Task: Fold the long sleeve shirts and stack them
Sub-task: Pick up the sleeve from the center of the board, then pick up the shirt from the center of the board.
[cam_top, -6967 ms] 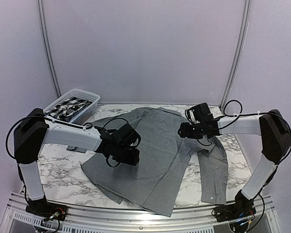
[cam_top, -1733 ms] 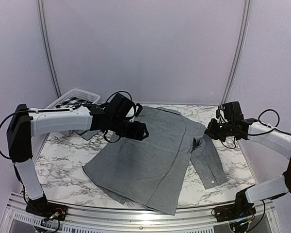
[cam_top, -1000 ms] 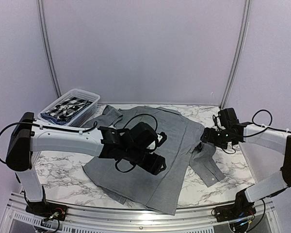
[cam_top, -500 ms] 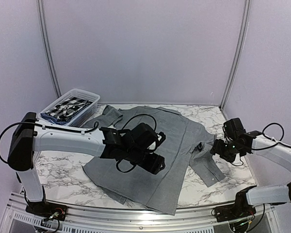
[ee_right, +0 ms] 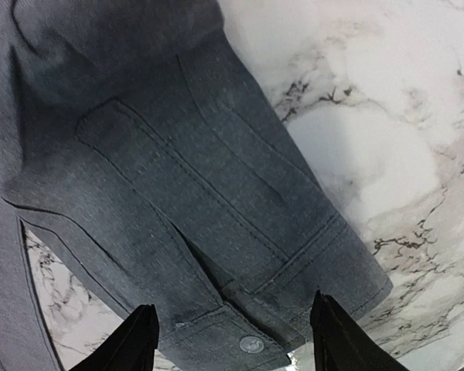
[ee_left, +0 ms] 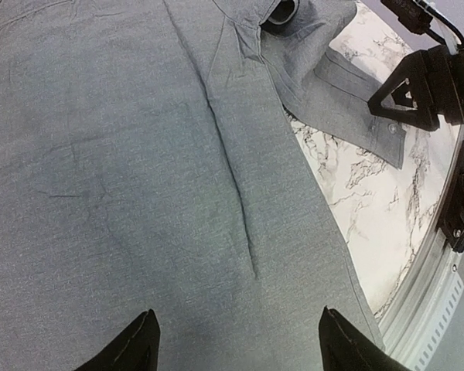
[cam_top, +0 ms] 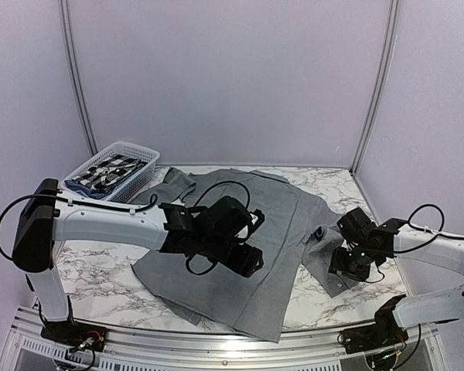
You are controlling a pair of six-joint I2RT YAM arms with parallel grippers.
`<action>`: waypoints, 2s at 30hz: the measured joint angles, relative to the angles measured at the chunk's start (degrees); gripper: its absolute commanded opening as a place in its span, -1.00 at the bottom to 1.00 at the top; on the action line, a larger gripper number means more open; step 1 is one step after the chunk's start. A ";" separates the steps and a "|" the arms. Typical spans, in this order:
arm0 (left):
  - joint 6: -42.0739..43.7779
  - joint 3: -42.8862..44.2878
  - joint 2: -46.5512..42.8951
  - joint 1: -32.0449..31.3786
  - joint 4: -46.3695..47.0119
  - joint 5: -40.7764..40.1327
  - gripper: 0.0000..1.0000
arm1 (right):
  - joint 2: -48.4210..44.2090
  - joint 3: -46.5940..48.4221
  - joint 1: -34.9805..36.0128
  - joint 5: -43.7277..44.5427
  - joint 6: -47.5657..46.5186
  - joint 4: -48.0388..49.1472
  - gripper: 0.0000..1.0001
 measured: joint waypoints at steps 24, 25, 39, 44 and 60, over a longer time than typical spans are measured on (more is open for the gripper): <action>0.79 -4.15 -0.79 -0.33 0.98 1.90 0.39 | 7.10 0.00 11.82 8.09 9.01 1.38 -1.00; 0.90 -4.35 -1.01 -0.61 0.94 2.10 0.37 | 7.10 0.63 11.87 8.00 8.96 0.85 -1.00; -1.53 -1.90 1.18 -12.15 0.39 2.38 -0.02 | 4.28 11.30 11.89 8.07 5.16 2.19 -1.00; -3.04 3.43 6.71 -15.98 -1.33 1.27 -0.13 | 3.17 13.75 11.89 8.46 3.58 2.49 -1.00; -6.99 21.22 22.93 -21.55 -15.67 -10.73 -0.38 | -0.61 18.05 11.89 9.94 0.96 4.15 -1.00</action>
